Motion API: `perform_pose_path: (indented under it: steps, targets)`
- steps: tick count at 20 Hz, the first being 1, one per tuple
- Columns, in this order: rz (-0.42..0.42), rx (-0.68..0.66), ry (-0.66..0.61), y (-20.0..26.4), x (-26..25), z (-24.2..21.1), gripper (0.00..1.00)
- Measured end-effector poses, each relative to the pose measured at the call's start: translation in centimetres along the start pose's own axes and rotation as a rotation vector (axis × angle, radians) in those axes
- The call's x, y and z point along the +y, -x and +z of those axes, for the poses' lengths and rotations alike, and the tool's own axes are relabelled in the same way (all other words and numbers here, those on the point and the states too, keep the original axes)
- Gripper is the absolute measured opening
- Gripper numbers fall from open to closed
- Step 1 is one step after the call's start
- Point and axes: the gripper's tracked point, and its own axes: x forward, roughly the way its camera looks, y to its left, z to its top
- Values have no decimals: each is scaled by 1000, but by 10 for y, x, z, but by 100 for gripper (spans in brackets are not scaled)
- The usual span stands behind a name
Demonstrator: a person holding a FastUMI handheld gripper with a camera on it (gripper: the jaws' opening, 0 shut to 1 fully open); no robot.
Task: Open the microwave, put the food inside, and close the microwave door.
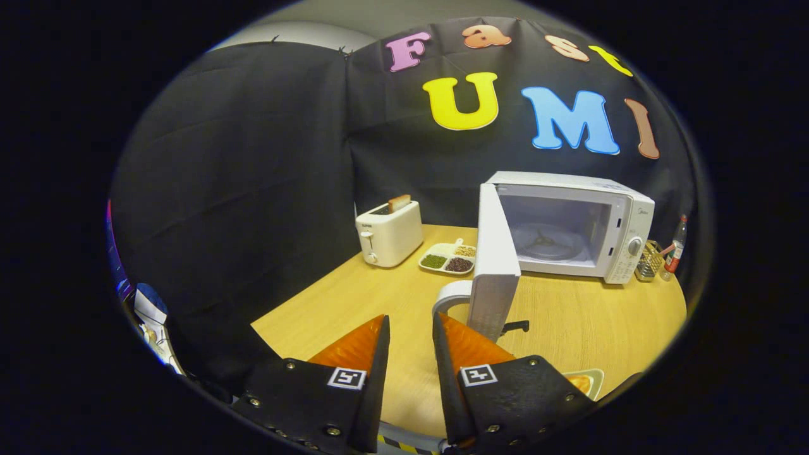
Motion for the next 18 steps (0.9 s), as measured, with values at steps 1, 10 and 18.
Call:
perform_pose_path:
  steps: [1, 10, 18]
  targets:
    - [12, -27, 14, 8, 3, 9, 41]
    - [-75, -199, 20, 49, -52, 68, 87]
    - [-265, -137, -41, 65, -151, 39, 87]
